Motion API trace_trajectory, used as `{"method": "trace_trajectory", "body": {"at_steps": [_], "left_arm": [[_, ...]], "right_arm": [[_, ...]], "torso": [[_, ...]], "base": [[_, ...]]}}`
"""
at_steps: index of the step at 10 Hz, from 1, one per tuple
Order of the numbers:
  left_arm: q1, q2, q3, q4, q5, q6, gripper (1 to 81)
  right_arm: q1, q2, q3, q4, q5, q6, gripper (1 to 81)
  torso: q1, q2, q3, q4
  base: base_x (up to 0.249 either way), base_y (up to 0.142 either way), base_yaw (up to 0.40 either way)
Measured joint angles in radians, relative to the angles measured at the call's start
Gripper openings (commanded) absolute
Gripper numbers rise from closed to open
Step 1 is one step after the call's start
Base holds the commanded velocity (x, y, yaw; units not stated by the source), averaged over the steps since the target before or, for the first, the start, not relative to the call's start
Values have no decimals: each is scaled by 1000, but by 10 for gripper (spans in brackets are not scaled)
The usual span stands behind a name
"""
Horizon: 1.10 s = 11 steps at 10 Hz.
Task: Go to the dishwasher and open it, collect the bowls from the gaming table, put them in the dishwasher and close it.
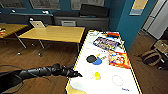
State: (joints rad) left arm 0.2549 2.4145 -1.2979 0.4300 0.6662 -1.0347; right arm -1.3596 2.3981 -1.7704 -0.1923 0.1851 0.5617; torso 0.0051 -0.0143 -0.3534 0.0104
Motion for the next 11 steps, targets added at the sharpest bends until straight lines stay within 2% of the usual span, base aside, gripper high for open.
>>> {"method": "trace_trajectory", "body": {"at_steps": [2,4,6,8,11], "left_arm": [[-4,89,2,116,60,-118,811],[-4,159,2,183,120,-194,811],[-3,235,-17,207,146,-223,811],[-2,278,-91,218,159,-245,811],[3,374,-204,236,190,-256,811]], "right_arm": [[0,11,-7,0,-9,0,10],[0,19,-21,0,-13,0,10],[4,33,-25,-2,-14,0,10],[5,48,-39,-4,-26,0,10],[8,56,-46,-7,-29,0,10]], "torso": [[0,0,0,0],[0,0,0,0],[0,0,0,0],[0,0,0,0],[0,0,0,0]], "base": [[0,0,0],[0,0,0],[0,0,0],[0,0,0],[0,0,0]]}}
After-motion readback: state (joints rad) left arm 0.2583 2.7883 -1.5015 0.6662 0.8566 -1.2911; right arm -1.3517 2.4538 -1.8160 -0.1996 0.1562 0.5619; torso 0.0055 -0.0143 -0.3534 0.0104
